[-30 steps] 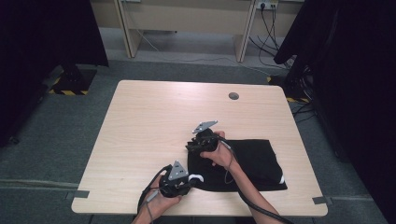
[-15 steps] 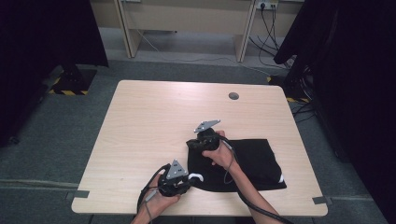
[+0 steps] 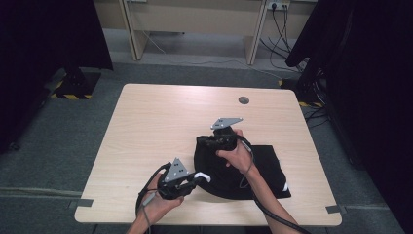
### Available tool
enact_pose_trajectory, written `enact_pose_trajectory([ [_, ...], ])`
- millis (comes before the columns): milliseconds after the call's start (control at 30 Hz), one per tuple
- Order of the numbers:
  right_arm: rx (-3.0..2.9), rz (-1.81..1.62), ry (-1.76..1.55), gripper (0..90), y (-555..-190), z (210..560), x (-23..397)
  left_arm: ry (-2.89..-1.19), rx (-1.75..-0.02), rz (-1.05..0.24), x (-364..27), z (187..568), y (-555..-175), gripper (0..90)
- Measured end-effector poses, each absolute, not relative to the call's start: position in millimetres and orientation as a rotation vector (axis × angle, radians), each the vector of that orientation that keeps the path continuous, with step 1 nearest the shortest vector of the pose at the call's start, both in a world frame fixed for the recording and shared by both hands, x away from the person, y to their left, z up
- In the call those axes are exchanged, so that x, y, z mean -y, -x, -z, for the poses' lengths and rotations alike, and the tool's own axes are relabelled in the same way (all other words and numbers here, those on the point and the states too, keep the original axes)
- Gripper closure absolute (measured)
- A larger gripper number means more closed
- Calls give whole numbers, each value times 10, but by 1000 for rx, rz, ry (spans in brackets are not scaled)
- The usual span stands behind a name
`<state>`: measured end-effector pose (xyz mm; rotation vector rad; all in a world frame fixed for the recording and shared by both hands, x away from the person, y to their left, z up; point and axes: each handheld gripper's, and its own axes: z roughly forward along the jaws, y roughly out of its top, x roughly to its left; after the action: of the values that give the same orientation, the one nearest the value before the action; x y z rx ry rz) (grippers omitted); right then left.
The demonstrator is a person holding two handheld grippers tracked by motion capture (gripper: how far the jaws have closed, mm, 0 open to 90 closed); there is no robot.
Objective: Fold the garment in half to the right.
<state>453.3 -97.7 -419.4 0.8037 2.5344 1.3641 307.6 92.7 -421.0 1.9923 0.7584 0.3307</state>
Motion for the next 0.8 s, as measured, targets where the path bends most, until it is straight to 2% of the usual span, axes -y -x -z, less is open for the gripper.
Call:
enact_pose_trajectory([
  [800, -2378, -1315, -952, 841, -4511, 3926, 1991, -2047, -614, -235, 60, 3888, -3397, 795],
])
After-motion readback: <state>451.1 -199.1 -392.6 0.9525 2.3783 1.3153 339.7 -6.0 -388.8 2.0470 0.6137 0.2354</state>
